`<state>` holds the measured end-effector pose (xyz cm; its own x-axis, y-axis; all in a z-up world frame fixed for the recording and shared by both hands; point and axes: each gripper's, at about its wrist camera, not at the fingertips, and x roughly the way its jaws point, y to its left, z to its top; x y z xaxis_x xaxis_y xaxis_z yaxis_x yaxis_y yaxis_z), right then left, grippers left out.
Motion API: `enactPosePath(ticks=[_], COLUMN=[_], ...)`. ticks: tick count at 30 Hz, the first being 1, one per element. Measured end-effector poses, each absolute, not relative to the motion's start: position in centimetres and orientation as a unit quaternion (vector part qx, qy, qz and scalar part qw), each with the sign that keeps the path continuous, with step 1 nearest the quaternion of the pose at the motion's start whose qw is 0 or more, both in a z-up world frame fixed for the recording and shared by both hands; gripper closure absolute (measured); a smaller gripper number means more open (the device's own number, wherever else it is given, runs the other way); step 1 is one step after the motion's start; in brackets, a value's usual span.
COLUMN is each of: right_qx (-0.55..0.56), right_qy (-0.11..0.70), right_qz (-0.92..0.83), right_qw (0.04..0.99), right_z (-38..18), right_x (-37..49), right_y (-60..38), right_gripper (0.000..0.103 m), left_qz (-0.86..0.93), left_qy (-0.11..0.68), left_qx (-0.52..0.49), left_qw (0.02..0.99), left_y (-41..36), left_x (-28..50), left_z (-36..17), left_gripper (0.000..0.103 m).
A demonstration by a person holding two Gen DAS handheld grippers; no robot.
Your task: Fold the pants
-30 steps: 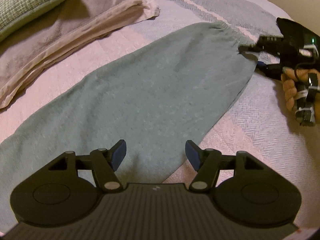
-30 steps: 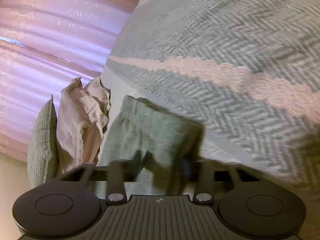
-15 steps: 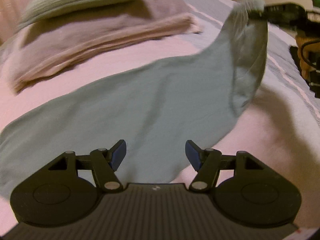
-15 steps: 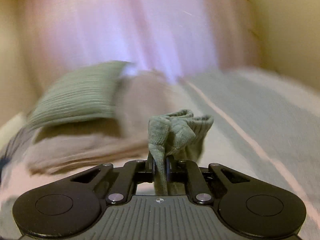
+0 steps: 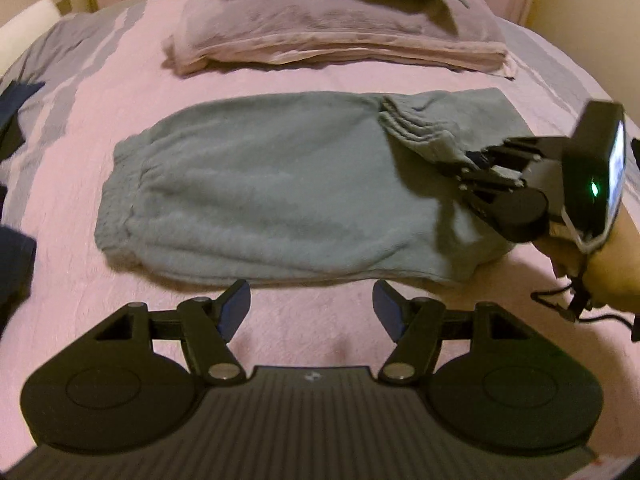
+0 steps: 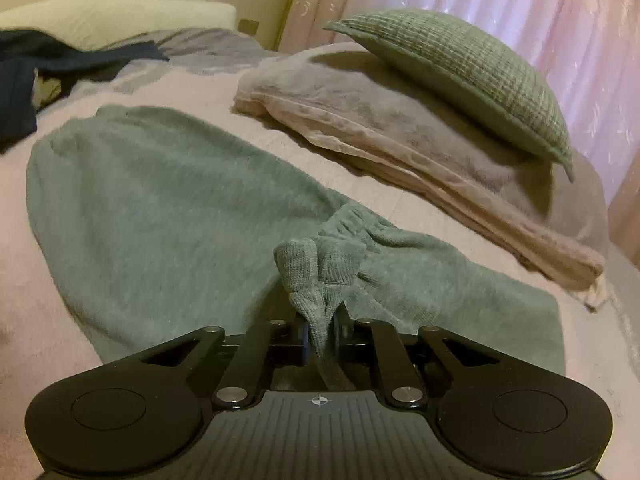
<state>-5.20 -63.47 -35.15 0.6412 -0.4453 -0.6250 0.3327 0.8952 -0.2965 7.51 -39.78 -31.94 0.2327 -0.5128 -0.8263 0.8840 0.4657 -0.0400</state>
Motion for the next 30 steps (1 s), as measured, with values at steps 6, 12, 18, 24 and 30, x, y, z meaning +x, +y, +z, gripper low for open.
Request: enactPosePath(ticks=[6,12,18,24,30], right_qx=[-0.013,0.122,0.342,0.425,0.474], right_qy=[0.384,0.337,0.313,0.327,0.314], right_qz=[-0.156,-0.233,-0.261,-0.203,-0.145], right_qw=[0.910,0.904,0.846,0.819,0.810], right_z=[-32.8,-29.2,-33.2,-38.0,-38.9], right_x=[-7.6,-15.8,-22.6,-22.0,-21.4], right_y=[-63.9,-71.0,-83.2,-88.6,-90.8], right_gripper=[0.058,0.053,0.049,0.049,0.053], left_qz=[-0.492,-0.545,-0.593,-0.560,-0.548], left_qy=[0.402,0.364,0.351,0.399,0.378], left_qx=[0.210,0.196,0.193,0.270,0.265], left_qw=[0.743,0.729,0.698,0.674,0.698], left_y=[-41.7,-49.2,-58.3,-62.0,-61.0], left_x=[7.9,6.4,3.8,3.5,2.7], left_z=[-31.3,-29.9,-32.4,-38.7,-37.1], left_gripper=[0.039,0.039,0.048,0.057,0.055])
